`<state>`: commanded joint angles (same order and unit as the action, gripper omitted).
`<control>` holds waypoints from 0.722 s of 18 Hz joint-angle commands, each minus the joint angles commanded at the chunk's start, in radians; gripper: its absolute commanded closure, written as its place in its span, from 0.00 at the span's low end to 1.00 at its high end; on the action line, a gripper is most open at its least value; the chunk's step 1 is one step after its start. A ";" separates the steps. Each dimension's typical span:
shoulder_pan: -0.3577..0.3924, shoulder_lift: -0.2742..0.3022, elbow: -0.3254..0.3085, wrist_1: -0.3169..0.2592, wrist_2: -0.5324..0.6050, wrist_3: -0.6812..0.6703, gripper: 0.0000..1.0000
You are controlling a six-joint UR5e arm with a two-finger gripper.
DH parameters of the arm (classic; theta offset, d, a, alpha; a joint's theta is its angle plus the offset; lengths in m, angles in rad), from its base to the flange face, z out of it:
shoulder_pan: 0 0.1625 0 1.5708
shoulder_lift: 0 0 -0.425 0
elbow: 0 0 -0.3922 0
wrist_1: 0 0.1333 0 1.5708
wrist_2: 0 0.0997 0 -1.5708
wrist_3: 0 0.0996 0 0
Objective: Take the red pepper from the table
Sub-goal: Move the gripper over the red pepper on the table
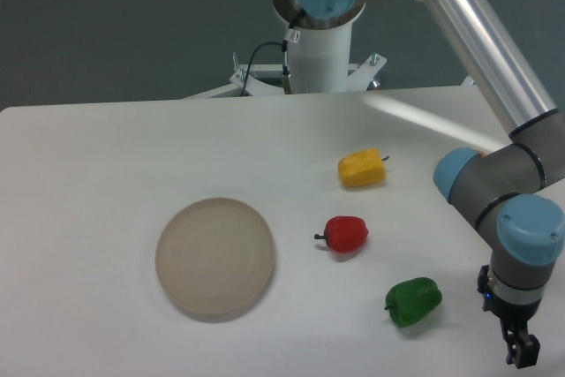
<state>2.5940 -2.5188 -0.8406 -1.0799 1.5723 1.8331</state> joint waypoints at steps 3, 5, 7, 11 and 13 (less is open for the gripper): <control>0.000 0.008 -0.009 0.000 0.000 0.000 0.00; -0.005 0.027 -0.032 0.002 0.002 -0.002 0.00; -0.008 0.055 -0.067 0.000 0.002 -0.012 0.00; -0.020 0.119 -0.155 0.000 0.002 -0.018 0.00; -0.026 0.191 -0.257 0.002 -0.003 -0.021 0.00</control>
<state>2.5679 -2.3275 -1.0977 -1.0784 1.5693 1.8116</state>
